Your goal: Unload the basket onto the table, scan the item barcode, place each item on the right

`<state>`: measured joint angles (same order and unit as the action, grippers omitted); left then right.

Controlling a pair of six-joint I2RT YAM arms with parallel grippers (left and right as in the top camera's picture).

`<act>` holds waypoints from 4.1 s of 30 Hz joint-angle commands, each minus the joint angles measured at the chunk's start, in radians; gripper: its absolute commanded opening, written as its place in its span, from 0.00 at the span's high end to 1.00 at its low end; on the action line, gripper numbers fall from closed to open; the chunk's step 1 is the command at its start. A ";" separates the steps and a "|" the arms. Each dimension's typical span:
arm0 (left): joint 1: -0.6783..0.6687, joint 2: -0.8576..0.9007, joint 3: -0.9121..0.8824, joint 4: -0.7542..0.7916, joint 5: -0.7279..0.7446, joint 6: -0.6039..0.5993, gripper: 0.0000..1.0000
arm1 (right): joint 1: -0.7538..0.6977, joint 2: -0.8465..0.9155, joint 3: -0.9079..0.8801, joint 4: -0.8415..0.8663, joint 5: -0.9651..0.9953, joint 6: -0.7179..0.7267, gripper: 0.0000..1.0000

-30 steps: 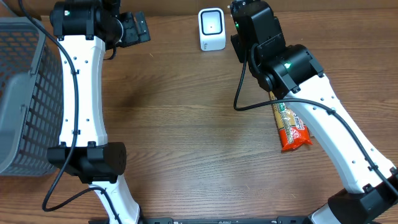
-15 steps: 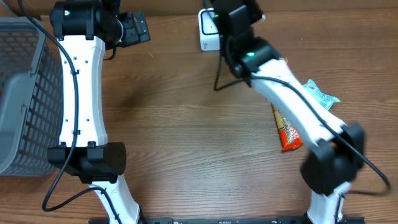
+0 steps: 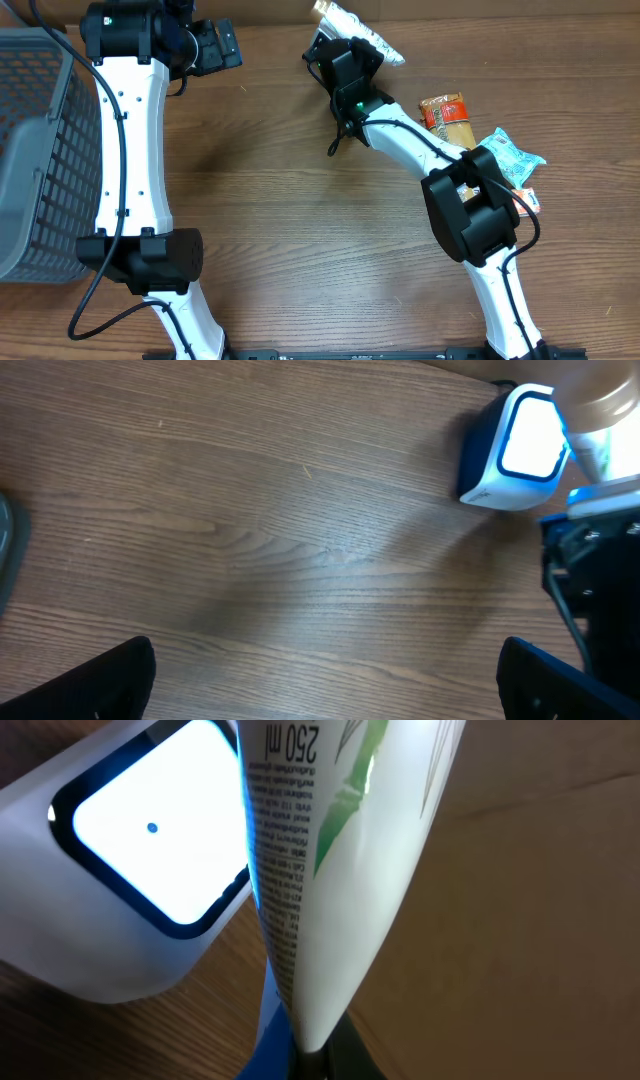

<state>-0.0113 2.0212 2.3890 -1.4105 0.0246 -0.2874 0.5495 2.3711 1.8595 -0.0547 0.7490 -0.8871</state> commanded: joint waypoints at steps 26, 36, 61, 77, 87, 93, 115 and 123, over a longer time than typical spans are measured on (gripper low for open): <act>-0.002 0.002 0.003 0.001 -0.006 0.011 0.00 | 0.022 -0.335 0.029 -0.407 -0.108 0.326 0.96; -0.002 0.002 0.003 0.001 -0.006 0.011 0.00 | -0.109 -0.549 0.015 -1.149 -0.912 0.708 0.96; -0.002 0.002 0.003 0.000 -0.006 0.011 0.00 | -0.315 -0.576 -0.253 -1.217 -0.816 0.757 0.00; -0.002 0.002 0.003 0.001 -0.006 0.011 0.00 | -0.271 -0.811 0.313 -1.323 -1.054 0.797 0.00; -0.002 0.002 0.003 0.001 -0.006 0.011 0.00 | -0.330 -0.949 0.299 -1.310 -0.787 0.930 0.00; -0.002 0.002 0.003 0.000 -0.006 0.011 0.00 | -0.389 -1.066 0.103 -1.080 -0.735 0.913 0.00; -0.002 0.002 0.003 0.000 -0.006 0.011 0.00 | -0.619 -2.106 -1.510 -0.135 -0.934 0.748 0.00; -0.002 0.002 0.003 0.000 -0.006 0.011 0.00 | -0.614 -2.258 -1.765 -0.035 -0.956 0.760 0.00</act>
<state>-0.0113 2.0212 2.3890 -1.4109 0.0246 -0.2874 -0.0647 0.1551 0.1474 -0.1043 -0.1951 -0.1310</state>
